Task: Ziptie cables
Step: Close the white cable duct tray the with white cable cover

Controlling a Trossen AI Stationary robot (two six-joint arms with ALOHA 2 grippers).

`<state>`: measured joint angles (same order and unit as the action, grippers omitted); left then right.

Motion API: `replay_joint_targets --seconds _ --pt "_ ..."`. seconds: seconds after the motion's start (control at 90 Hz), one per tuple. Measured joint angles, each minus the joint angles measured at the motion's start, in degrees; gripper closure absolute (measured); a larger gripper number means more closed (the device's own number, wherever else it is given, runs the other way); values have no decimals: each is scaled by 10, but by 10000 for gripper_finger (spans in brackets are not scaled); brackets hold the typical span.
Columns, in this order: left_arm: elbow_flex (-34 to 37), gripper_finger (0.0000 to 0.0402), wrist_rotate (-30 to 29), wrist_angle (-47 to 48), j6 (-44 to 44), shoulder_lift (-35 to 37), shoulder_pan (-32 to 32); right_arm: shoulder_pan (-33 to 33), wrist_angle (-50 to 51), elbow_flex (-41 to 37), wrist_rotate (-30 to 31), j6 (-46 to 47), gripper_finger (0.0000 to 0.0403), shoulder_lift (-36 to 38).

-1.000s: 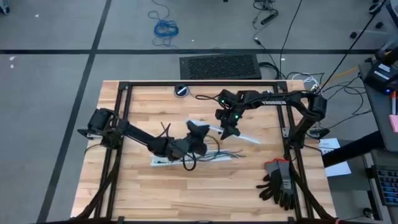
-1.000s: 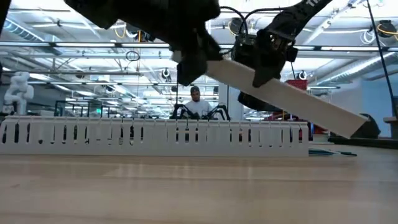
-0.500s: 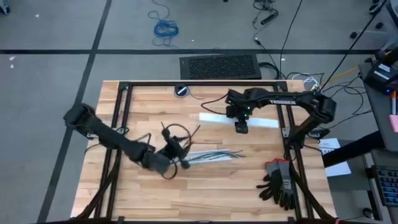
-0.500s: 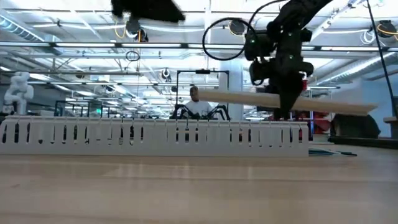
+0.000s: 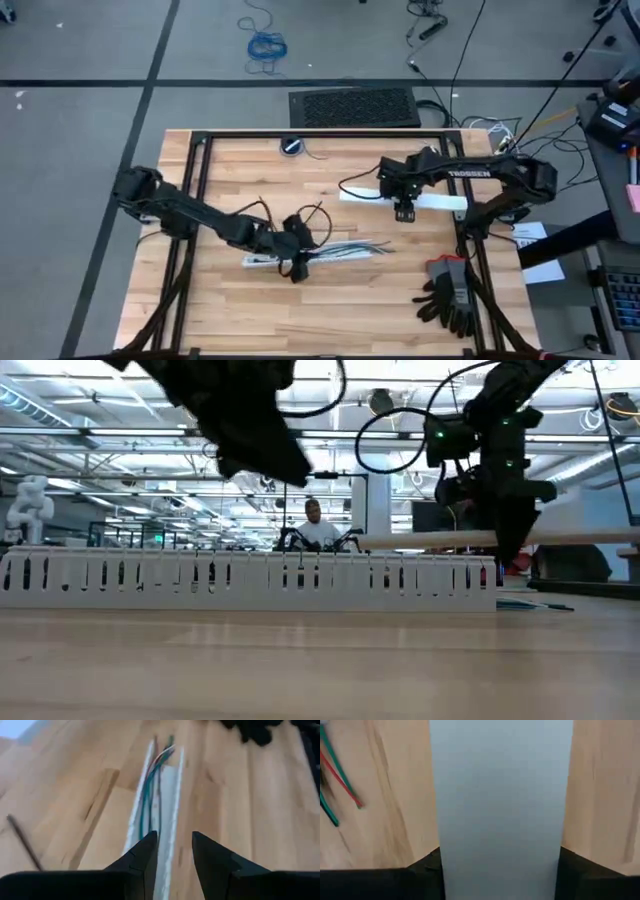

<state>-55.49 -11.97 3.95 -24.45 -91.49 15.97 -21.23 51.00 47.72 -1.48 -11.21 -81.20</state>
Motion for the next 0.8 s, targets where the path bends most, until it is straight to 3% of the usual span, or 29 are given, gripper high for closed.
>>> replay_joint_targets --seconds 0.233,0.544,0.8 --pt "-2 283 28 10 26 -70 -34 31 -11 -22 1 21 201 50" --pt "-2 284 13 10 28 -124 -52 82 -4 -22 1 32 201 69" --pt "-3 321 -16 90 129 -126 -81 105 -3 -22 27 37 201 69"
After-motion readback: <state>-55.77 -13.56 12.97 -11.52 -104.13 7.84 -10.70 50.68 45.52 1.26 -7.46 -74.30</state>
